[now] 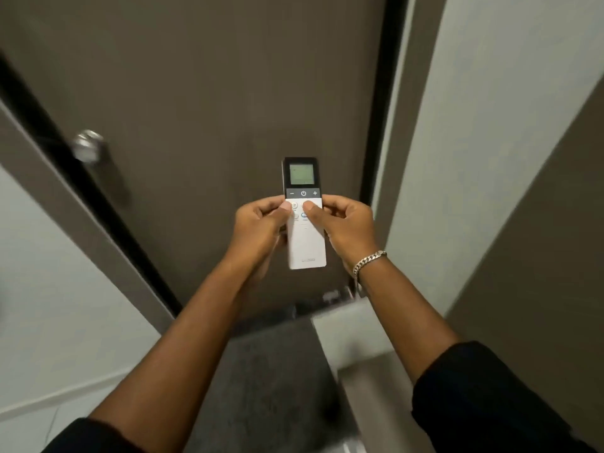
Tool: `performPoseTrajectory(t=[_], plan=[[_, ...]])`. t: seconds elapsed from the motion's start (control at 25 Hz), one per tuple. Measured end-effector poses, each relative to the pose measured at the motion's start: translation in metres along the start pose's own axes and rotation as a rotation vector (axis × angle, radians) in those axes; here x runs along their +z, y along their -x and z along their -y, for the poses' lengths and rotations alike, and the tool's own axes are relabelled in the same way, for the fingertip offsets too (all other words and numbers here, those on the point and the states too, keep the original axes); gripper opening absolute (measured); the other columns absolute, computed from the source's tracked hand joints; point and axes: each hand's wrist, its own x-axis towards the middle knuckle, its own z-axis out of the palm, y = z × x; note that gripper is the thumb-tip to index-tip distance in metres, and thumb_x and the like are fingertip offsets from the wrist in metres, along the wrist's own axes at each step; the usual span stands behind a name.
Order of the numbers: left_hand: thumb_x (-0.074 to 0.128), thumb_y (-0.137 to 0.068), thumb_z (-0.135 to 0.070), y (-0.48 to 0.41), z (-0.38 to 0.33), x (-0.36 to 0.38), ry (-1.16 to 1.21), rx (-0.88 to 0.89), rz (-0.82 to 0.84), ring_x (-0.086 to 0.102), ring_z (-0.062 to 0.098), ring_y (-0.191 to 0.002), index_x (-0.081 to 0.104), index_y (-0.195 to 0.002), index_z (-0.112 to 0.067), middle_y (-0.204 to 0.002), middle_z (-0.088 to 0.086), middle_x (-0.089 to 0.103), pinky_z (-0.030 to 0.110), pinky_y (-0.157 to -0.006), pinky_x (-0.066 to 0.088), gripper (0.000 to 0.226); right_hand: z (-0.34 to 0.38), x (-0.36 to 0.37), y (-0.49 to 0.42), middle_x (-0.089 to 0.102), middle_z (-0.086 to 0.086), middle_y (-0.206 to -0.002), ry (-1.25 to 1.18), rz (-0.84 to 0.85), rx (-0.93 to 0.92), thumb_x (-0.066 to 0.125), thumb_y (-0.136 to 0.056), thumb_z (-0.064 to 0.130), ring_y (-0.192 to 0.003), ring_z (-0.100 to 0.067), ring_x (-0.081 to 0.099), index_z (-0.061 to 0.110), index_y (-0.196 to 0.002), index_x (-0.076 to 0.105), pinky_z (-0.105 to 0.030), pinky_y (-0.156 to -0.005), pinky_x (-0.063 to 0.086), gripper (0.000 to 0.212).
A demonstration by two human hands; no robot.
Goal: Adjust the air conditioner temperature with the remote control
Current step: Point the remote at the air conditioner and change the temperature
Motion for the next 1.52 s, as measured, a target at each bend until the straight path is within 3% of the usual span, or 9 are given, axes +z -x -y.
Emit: performPoseTrajectory(t=[0.12, 0.28, 0.52, 0.68, 0.88, 1.0, 1.08, 1.28, 1.52], plan=[[0.049, -0.094, -0.007, 0.006, -0.105, -0.024, -0.037, 0.236, -0.067, 0.072, 0.005, -0.073, 0.066, -0.098, -0.011, -0.092, 0.004, 0.073, 0.023, -0.064, 0.060, 0.018, 0.107, 0.035, -0.012, 0.074, 0.004, -0.083, -0.016, 0.116, -0.216, 0.076, -0.080, 0.013, -0.068, -0.003, 0.073, 0.014, -0.094, 0.071, -0.019, -0.059, 0.059, 0.015], [0.049, -0.094, -0.005, 0.020, -0.219, -0.048, -0.043, 0.484, -0.109, 0.071, 0.025, -0.095, 0.065, -0.107, -0.005, -0.105, 0.014, 0.072, 0.040, -0.082, 0.059, 0.021, 0.227, 0.066, -0.008, 0.073, 0.009, -0.083, -0.031, 0.250, -0.498, 0.076, -0.079, 0.012, -0.067, 0.004, 0.072, 0.026, -0.083, 0.068, -0.014, -0.058, 0.058, 0.017], [0.050, -0.094, -0.009, 0.051, -0.335, -0.059, -0.124, 0.804, -0.124, 0.071, 0.028, -0.095, 0.066, -0.104, -0.012, -0.104, 0.012, 0.073, 0.042, -0.082, 0.059, 0.019, 0.346, 0.086, 0.013, 0.075, 0.000, -0.089, -0.133, 0.319, -0.759, 0.075, -0.079, 0.011, -0.074, -0.007, 0.075, 0.019, -0.089, 0.068, -0.022, -0.067, 0.062, 0.015], [0.051, -0.093, -0.008, 0.065, -0.373, -0.057, -0.159, 0.924, -0.109, 0.074, 0.017, -0.084, 0.067, -0.094, -0.022, -0.092, 0.002, 0.075, 0.033, -0.072, 0.061, 0.021, 0.385, 0.084, 0.021, 0.075, -0.004, -0.093, -0.164, 0.330, -0.860, 0.074, -0.079, 0.013, -0.075, -0.008, 0.075, 0.015, -0.095, 0.067, -0.023, -0.066, 0.062, 0.018], [0.054, -0.092, -0.007, 0.074, -0.394, -0.049, -0.181, 0.982, -0.146, 0.074, 0.019, -0.086, 0.065, -0.105, -0.011, -0.097, 0.007, 0.074, 0.035, -0.073, 0.061, 0.018, 0.406, 0.080, 0.027, 0.076, -0.005, -0.095, -0.211, 0.306, -0.927, 0.077, -0.075, 0.018, -0.082, -0.015, 0.076, 0.018, -0.095, 0.067, -0.022, -0.064, 0.061, 0.022], [0.055, -0.090, -0.002, 0.085, -0.401, -0.046, -0.154, 1.013, -0.140, 0.074, 0.017, -0.081, 0.067, -0.094, -0.019, -0.090, 0.002, 0.075, 0.036, -0.072, 0.061, 0.021, 0.410, 0.079, 0.034, 0.076, -0.011, -0.101, -0.226, 0.307, -0.947, 0.078, -0.072, 0.023, -0.087, -0.023, 0.076, 0.010, -0.104, 0.067, -0.031, -0.070, 0.063, 0.036], [0.055, -0.089, 0.000, 0.093, -0.406, -0.046, -0.149, 1.035, -0.119, 0.074, 0.017, -0.080, 0.067, -0.097, -0.016, -0.087, -0.001, 0.076, 0.035, -0.072, 0.061, 0.022, 0.411, 0.078, 0.040, 0.078, -0.010, -0.098, -0.283, 0.333, -0.971, 0.078, -0.067, 0.027, -0.086, -0.024, 0.076, 0.009, -0.104, 0.068, -0.032, -0.069, 0.063, 0.042], [0.056, -0.088, 0.001, 0.114, -0.415, -0.040, -0.127, 1.095, -0.112, 0.074, 0.018, -0.081, 0.065, -0.107, -0.008, -0.089, 0.001, 0.076, 0.034, -0.071, 0.061, 0.023, 0.420, 0.075, 0.060, 0.080, 0.006, -0.081, -0.396, 0.374, -1.031, 0.079, -0.061, 0.027, -0.076, -0.015, 0.077, 0.018, -0.090, 0.070, -0.019, -0.058, 0.058, 0.031], [0.058, -0.087, -0.007, 0.131, -0.415, -0.049, -0.094, 1.110, -0.024, 0.074, 0.015, -0.082, 0.067, -0.092, -0.026, -0.084, -0.007, 0.079, 0.022, -0.061, 0.058, 0.022, 0.424, 0.070, 0.081, 0.079, -0.013, -0.095, -0.422, 0.432, -1.038, 0.078, -0.065, 0.019, -0.083, -0.026, 0.077, 0.003, -0.101, 0.070, -0.027, -0.065, 0.062, 0.041]])
